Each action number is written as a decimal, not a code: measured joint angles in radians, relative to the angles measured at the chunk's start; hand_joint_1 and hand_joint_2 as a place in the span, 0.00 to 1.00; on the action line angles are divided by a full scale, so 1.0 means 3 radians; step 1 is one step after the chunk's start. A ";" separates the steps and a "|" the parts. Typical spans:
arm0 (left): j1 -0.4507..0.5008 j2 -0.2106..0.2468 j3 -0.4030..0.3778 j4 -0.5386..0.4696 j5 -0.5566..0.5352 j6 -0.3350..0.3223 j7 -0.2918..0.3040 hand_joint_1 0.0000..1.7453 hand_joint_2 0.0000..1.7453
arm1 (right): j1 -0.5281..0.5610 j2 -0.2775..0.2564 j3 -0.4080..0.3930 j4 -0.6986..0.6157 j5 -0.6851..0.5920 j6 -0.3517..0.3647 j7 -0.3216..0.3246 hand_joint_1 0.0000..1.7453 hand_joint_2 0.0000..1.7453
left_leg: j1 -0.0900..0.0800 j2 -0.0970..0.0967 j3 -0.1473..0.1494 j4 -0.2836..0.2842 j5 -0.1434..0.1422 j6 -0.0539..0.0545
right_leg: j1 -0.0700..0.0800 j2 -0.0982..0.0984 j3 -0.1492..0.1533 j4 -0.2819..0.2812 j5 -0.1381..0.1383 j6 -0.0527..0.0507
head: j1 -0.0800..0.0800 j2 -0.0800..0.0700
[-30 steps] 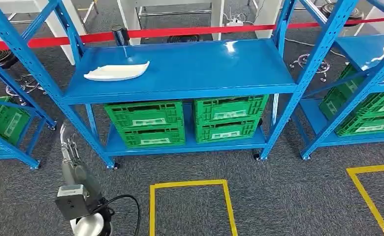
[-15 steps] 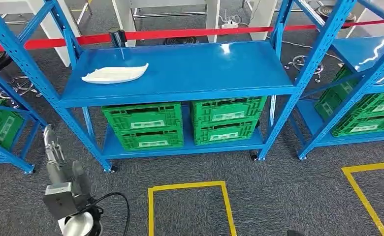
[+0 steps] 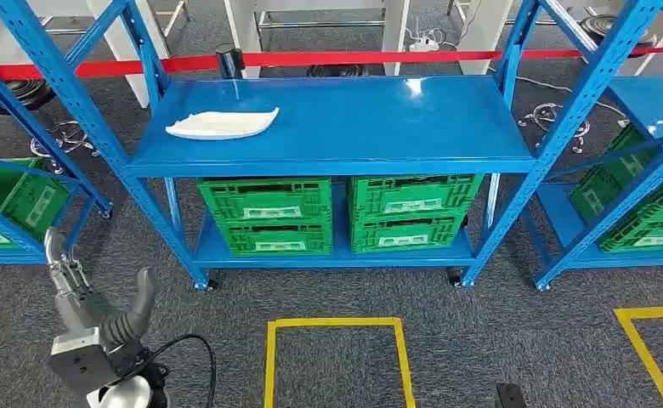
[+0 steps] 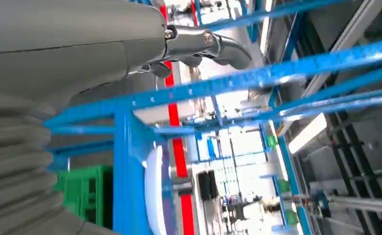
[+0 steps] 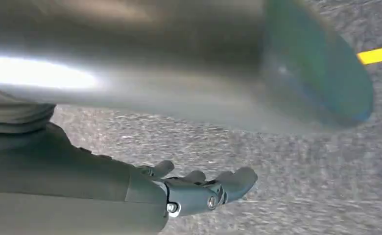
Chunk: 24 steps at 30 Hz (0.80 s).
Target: Take the parts from the cabinet and place them on the table.
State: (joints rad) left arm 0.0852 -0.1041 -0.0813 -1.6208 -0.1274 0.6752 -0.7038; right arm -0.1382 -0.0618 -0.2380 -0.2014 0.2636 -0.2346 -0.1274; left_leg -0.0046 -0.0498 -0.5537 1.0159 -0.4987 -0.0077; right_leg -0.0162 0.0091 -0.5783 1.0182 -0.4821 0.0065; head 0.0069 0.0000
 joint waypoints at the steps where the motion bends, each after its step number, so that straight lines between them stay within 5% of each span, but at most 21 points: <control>1: -0.0049 0.0021 -0.0019 0.0036 -0.0014 -0.0032 0.0000 0.00 0.00 | 0.0022 0.0003 0.0000 0.0000 0.0015 0.0000 -0.0001 0.00 0.00 | 0.0005 0.0054 -0.0013 0.0055 -0.0034 -0.0020 | -0.0005 -0.0004 0.0008 -0.0010 0.0010 -0.0018 | -0.0005 0.0000; 4: -0.0145 0.0048 -0.0090 0.0150 -0.0006 -0.0129 0.0000 0.00 0.00 | 0.0095 0.0003 0.0000 0.0001 0.0081 -0.0019 -0.0017 0.00 0.00 | 0.0028 0.0133 -0.0346 0.0769 -0.0411 -0.0082 | -0.0005 -0.0010 0.0005 -0.0009 0.0004 -0.0040 | -0.0051 0.0000; 6: -0.0143 0.0048 -0.0122 0.0189 -0.0013 -0.0169 0.0011 0.00 0.00 | 0.0121 0.0003 0.0002 0.0001 0.0117 -0.0019 -0.0015 0.00 0.00 | 0.0039 0.0136 -0.0498 0.1060 -0.0464 -0.0095 | -0.0005 -0.0010 0.0005 -0.0008 0.0003 -0.0040 | -0.0062 0.0000; 8: -0.0144 0.0048 -0.0146 0.0207 -0.0043 -0.0188 0.0019 0.00 0.00 | 0.0120 0.0006 0.0014 0.0000 0.0149 0.0017 -0.0011 0.00 0.00 | 0.0047 0.0138 -0.0355 0.0747 -0.0225 -0.0092 | -0.0006 -0.0008 0.0017 -0.0007 0.0000 -0.0035 | -0.0067 0.0000; 10: -0.0146 0.0046 -0.0164 0.0219 -0.0046 -0.0261 0.0045 0.00 0.00 | 0.0115 0.0022 0.0036 0.0000 0.0196 0.0047 -0.0006 0.00 0.00 | 0.0048 0.0155 -0.0035 0.0083 0.0062 -0.0075 | -0.0007 -0.0006 0.0041 -0.0007 -0.0012 -0.0013 | -0.0083 0.0000; 11: -0.0145 0.0036 -0.0173 0.0221 -0.0046 -0.0311 0.0048 0.00 0.00 | 0.0114 0.0022 0.0044 0.0000 0.0211 0.0045 -0.0014 0.00 0.00 | 0.0025 0.0157 -0.0010 0.0012 0.0003 -0.0049 | 0.0014 -0.0006 0.0037 -0.0002 -0.0018 0.0014 | -0.0085 0.0000; 16: -0.0174 -0.0017 -0.0249 0.0244 -0.0083 -0.0538 0.0059 0.00 0.00 | 0.0108 0.0023 0.0046 -0.0001 0.0229 0.0006 -0.0089 0.00 0.00 | 0.0026 0.0145 -0.0004 -0.0031 0.0060 0.0093 | -0.0016 -0.0019 0.0036 0.0017 -0.0031 0.0127 | -0.0068 0.0000; 17: -0.0183 -0.0019 -0.0248 0.0248 -0.0083 -0.0538 0.0058 0.00 0.00 | 0.0097 0.0024 0.0050 -0.0001 0.0254 0.0018 -0.0098 0.00 0.00 | 0.0026 0.0147 -0.0005 -0.0035 0.0064 0.0110 | -0.0010 -0.0018 -0.0028 0.0145 -0.0128 0.0135 | -0.0050 0.0000; 20: -0.0130 -0.0022 -0.0245 0.0245 -0.0047 -0.0528 0.0033 0.00 0.00 | 0.0044 0.0022 0.0091 -0.0002 0.0407 0.0062 -0.0050 0.00 0.00 | 0.0014 0.0169 -0.0016 -0.0032 0.0061 0.0125 | -0.0006 -0.0017 -0.0401 0.0922 -0.0491 0.0158 | -0.0018 0.0000; 22: -0.0051 -0.0024 -0.0240 0.0203 -0.0022 -0.0484 0.0024 0.00 0.00 | 0.0009 0.0022 0.0155 -0.0003 0.0522 0.0095 -0.0036 0.00 0.00 | 0.0013 0.0170 -0.0016 -0.0026 0.0057 0.0127 | -0.0006 -0.0018 -0.0444 0.0997 -0.0427 0.0153 | -0.0015 0.0000; 24: 0.0017 -0.0033 -0.0228 0.0131 -0.0009 -0.0445 0.0017 0.00 0.00 | -0.0045 0.0020 0.0215 -0.0003 0.0611 0.0112 0.0007 0.00 0.00 | 0.0014 0.0165 -0.0011 -0.0017 0.0048 0.0119 | -0.0006 -0.0018 -0.0195 0.0496 -0.0146 0.0137 | -0.0010 0.0000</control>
State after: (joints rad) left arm 0.0901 -0.1141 -0.1495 -1.5816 -0.1301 0.5417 -0.6989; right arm -0.1517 -0.0557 -0.1735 -0.2022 0.4468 -0.2010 -0.1255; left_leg -0.0003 -0.0005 -0.5569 1.0107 -0.4842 0.0280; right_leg -0.0182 0.0037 -0.6368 1.1668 -0.5258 0.0478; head 0.0038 0.0000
